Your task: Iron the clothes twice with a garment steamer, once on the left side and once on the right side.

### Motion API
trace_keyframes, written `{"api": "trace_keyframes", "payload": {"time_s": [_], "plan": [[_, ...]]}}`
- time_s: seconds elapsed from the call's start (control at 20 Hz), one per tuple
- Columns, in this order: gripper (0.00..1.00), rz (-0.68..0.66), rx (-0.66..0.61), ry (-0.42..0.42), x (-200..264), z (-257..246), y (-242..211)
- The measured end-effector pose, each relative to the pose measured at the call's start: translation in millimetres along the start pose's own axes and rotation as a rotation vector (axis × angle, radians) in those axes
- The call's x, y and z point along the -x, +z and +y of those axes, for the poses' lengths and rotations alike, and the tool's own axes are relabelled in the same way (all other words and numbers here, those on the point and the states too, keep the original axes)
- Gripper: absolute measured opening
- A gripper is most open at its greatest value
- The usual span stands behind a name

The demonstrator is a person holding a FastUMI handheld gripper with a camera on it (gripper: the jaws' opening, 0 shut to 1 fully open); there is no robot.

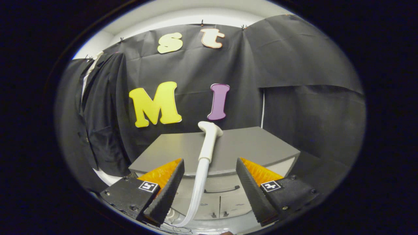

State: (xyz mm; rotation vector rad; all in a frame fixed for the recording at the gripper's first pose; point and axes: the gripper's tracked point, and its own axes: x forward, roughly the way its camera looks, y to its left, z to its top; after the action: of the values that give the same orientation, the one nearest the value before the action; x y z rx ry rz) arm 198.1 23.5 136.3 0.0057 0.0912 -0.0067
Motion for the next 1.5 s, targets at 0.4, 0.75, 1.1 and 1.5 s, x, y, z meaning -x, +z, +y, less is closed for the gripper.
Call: {"api": "trace_keyframes", "payload": {"time_s": [0.4,0.75,1.1,1.5], "plan": [[0.99,0.251,-0.088,0.048,-90,6,4],[0.93,0.396,-0.173,0.026,-167,-9,5],[0.74,0.478,-0.191,-0.012,-194,-10,-3],[0.38,0.48,-0.291,0.014,-197,0,-6]]}}
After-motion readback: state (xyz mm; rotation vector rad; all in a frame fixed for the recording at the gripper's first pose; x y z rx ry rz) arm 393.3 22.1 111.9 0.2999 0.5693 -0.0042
